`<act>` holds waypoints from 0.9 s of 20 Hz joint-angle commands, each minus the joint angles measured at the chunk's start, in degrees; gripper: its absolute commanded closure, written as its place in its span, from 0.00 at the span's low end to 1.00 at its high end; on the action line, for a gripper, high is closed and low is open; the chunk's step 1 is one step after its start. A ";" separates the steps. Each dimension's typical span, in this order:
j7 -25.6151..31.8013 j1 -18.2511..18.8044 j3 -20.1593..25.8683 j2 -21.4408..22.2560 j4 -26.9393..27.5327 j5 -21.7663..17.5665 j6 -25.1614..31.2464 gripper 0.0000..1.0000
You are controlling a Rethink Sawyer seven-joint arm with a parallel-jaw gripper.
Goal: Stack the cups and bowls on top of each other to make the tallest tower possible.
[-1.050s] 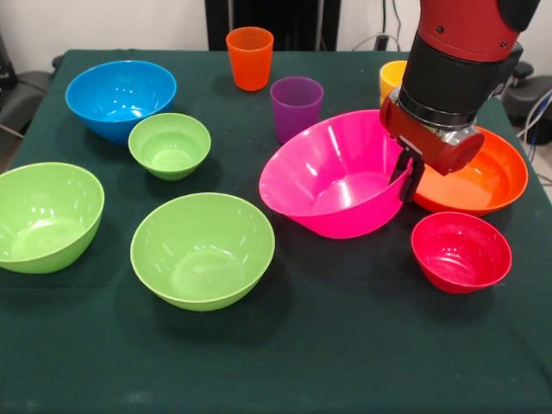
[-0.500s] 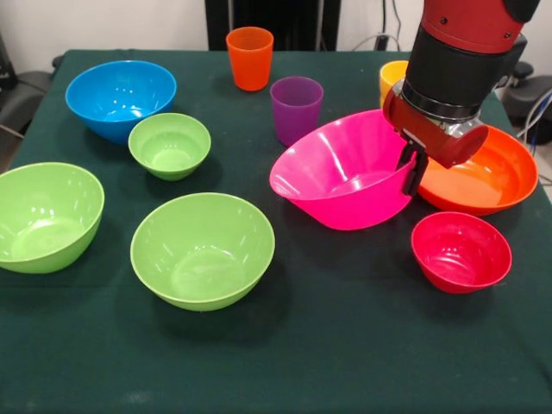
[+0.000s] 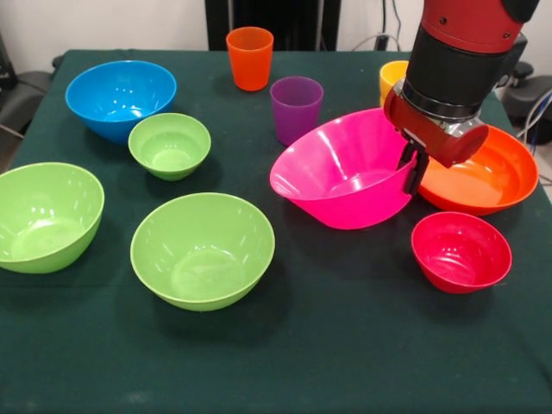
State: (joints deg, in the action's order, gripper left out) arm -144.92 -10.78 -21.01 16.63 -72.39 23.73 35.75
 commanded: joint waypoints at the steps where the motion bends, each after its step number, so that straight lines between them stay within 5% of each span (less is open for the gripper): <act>1: -6.06 0.96 7.12 1.38 -4.28 0.90 -2.73 1.00; 18: -3.91 1.26 5.88 5.55 -6.22 -0.83 -0.48 1.00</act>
State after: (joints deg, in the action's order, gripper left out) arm -144.92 -10.43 -20.87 20.06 -75.24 23.69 35.76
